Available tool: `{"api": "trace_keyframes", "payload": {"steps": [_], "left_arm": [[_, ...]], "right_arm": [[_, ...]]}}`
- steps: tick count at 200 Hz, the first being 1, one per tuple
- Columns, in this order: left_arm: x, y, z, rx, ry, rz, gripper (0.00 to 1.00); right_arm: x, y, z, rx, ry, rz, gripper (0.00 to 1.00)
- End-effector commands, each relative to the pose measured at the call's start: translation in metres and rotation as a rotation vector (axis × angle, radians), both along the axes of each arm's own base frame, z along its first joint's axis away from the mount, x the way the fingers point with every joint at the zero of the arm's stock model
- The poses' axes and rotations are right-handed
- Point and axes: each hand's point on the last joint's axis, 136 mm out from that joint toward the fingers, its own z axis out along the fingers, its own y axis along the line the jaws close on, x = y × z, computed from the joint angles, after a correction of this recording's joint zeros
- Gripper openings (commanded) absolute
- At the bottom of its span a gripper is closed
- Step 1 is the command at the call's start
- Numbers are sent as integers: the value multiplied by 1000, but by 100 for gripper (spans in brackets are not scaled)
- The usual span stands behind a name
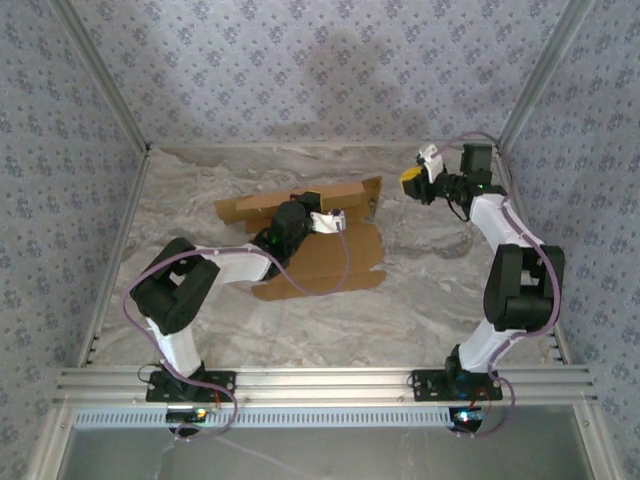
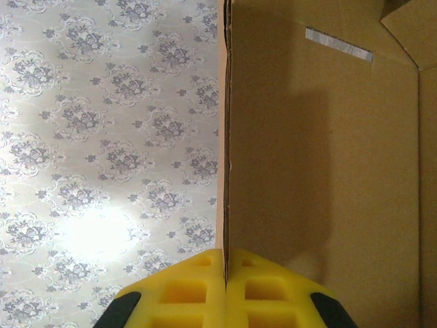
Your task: Fold the paper box
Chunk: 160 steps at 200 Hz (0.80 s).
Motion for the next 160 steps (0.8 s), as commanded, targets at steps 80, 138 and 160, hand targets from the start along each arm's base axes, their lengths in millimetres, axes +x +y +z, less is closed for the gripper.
{"api": "trace_keyframes", "payload": {"steps": [80, 138, 160], "left_arm": [[-3, 0, -44, 75, 118, -17, 0], [-6, 0, -44, 77, 123, -30, 0], [-5, 0, -45, 79, 121, -26, 0]], "right_arm": [[13, 55, -92, -278, 30, 319, 40], [23, 64, -102, -379, -55, 364, 42], [19, 68, -98, -393, -68, 394, 42]]}}
